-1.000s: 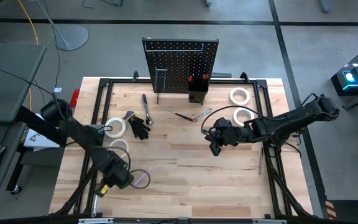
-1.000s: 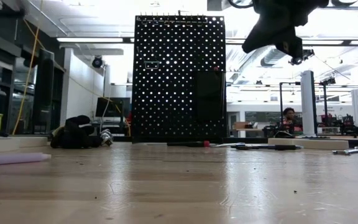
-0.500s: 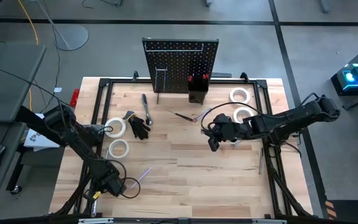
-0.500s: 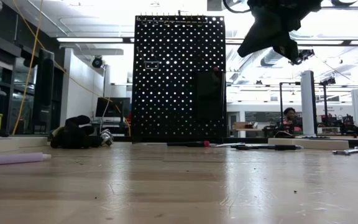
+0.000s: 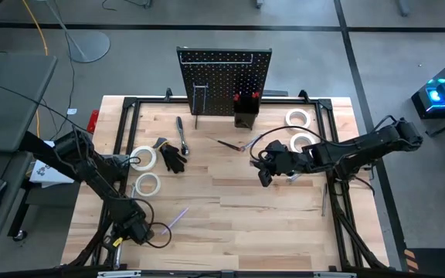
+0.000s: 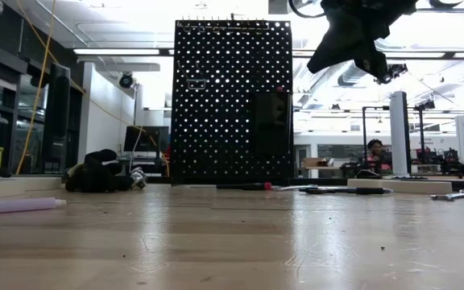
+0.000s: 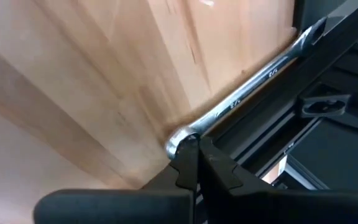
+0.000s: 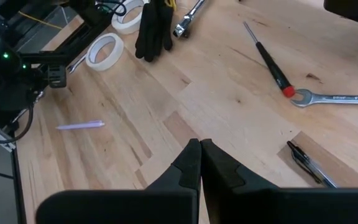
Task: Hang tools onto peg board
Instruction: Hang the wrench onto the peg board
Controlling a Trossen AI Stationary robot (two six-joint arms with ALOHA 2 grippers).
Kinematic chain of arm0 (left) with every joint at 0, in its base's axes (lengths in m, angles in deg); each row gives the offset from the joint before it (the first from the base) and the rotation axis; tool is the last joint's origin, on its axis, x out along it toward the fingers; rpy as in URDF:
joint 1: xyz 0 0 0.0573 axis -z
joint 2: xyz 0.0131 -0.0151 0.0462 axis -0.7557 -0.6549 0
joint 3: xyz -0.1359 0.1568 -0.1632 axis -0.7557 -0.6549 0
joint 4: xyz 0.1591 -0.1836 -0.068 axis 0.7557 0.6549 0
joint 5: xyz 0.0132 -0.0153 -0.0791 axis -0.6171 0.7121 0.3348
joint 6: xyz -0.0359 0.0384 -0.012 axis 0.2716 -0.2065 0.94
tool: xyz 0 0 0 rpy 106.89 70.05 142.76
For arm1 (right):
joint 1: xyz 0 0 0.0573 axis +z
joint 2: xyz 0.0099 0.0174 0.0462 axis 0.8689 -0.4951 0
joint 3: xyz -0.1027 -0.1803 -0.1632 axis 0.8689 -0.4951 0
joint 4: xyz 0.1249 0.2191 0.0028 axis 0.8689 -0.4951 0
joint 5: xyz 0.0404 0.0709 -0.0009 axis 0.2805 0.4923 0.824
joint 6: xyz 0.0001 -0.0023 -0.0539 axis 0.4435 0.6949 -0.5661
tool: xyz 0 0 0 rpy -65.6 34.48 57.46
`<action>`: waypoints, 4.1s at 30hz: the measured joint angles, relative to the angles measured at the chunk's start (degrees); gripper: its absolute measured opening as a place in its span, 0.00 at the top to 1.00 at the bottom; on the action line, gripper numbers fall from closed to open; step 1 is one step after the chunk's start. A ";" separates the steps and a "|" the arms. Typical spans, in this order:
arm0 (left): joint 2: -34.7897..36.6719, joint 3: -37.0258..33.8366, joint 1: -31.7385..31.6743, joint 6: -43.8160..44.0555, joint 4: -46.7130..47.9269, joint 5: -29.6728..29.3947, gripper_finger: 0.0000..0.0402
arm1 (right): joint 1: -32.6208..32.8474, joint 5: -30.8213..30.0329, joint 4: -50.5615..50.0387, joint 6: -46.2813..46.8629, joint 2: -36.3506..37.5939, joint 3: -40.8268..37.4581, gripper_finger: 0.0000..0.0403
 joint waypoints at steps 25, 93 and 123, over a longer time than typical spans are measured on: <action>0.26 0.20 -19.54 -2.58 -3.95 -12.19 1.00 | 0.00 -0.45 -0.04 -0.27 0.00 0.00 1.00; 3.61 0.02 -46.14 -3.96 -34.82 -35.52 1.00 | -1.01 9.29 16.28 -0.92 -11.26 0.01 0.57; -0.68 0.07 -45.26 -26.22 -38.63 -37.05 1.00 | -1.01 7.46 16.27 1.38 -11.26 0.00 0.57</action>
